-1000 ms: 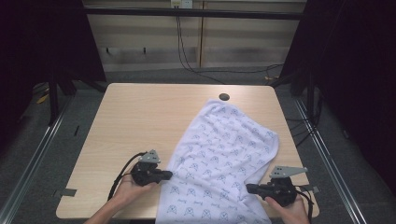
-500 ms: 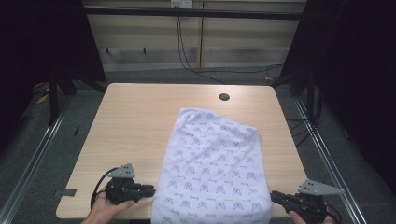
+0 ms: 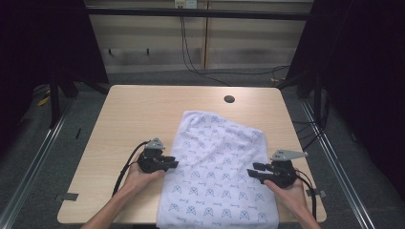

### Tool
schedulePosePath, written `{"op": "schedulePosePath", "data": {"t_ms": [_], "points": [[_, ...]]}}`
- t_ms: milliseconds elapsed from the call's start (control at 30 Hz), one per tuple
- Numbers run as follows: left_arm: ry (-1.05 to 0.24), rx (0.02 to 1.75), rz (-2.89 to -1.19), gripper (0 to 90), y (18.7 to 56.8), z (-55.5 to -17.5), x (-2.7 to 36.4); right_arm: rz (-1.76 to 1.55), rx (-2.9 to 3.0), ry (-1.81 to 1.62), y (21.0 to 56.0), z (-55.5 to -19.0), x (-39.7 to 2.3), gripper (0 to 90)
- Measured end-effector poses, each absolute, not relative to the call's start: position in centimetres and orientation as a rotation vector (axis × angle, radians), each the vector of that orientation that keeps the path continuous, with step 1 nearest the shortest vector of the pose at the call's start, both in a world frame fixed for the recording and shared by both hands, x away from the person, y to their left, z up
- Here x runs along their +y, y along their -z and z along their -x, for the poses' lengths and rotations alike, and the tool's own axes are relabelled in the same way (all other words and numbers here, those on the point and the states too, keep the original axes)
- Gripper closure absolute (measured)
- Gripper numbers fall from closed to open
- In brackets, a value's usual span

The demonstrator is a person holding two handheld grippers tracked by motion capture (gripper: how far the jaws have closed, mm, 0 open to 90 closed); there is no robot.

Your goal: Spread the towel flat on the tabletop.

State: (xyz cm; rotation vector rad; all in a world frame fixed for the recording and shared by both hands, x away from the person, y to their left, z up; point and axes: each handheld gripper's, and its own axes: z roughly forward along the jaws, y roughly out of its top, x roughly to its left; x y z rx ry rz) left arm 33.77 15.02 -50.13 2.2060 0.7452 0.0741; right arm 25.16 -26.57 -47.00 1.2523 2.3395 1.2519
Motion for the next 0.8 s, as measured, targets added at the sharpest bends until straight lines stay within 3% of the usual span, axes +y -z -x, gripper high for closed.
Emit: {"op": "schedulePosePath", "data": {"t_ms": [67, 167, 300, 467, 600, 800], "points": [[-0.068, 0.724, -2.234, 88.1, 50.0, -33.4, 15.2, -1.233, 2.358, -1.228, 47.3, -26.2, -26.0, 59.3], [-0.055, 0.702, -2.259, 89.3, 49.8, -31.8, 16.3, -1.232, 2.367, -1.21, 47.7, -26.9, -25.6, 59.3], [0.072, 0.698, -2.243, 88.3, 49.7, -28.5, 19.5, -1.247, 2.4, -1.127, 48.7, -27.9, -25.5, 58.3], [0.065, 0.739, -2.158, 75.3, 49.3, -29.1, 20.6, -1.257, 2.391, -1.093, 49.0, -29.4, -25.4, 56.8], [-0.061, 0.859, -2.077, 66.7, 49.3, -33.3, 20.3, -1.283, 2.307, -1.119, 48.8, -32.4, -25.6, 53.2], [-0.126, 0.95, -2.059, 57.1, 50.2, -37.1, 19.7, -1.339, 2.233, -1.162, 49.3, -35.6, -26.6, 45.6]]}}
